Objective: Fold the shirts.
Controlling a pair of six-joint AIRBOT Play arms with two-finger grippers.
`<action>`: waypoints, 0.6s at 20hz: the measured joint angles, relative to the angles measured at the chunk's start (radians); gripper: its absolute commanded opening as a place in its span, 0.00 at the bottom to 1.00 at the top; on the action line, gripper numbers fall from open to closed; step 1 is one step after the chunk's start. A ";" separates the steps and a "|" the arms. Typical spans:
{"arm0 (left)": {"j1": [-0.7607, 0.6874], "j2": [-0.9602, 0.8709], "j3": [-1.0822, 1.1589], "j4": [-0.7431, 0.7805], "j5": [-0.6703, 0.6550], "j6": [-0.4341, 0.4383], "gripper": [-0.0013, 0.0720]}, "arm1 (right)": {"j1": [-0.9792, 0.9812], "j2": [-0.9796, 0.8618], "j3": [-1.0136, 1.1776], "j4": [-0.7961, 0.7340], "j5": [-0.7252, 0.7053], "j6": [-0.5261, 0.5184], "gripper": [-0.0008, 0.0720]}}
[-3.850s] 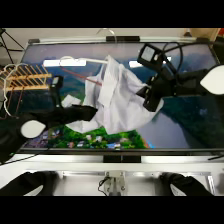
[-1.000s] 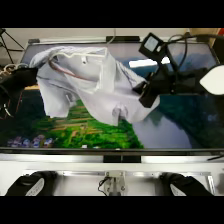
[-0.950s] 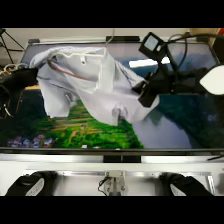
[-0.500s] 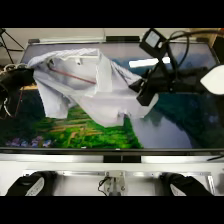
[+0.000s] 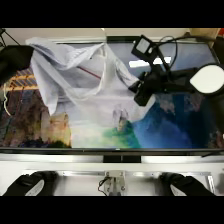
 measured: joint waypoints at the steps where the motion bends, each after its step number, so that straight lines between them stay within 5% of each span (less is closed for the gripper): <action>1: -0.040 0.000 0.013 -0.006 0.005 0.000 0.09 | 0.003 0.000 0.004 0.005 -0.032 0.016 0.11; 10: -0.174 0.030 0.043 -0.019 -0.157 0.000 0.12 | 0.013 0.047 0.156 -0.150 -0.127 0.256 0.11; 11: -0.176 0.032 0.043 -0.018 -0.181 0.002 0.42 | 0.013 0.048 0.164 -0.166 -0.123 0.288 0.11; 12: -0.178 0.032 0.042 -0.018 -0.208 0.006 0.83 | 0.014 0.048 0.171 -0.170 -0.109 0.323 0.11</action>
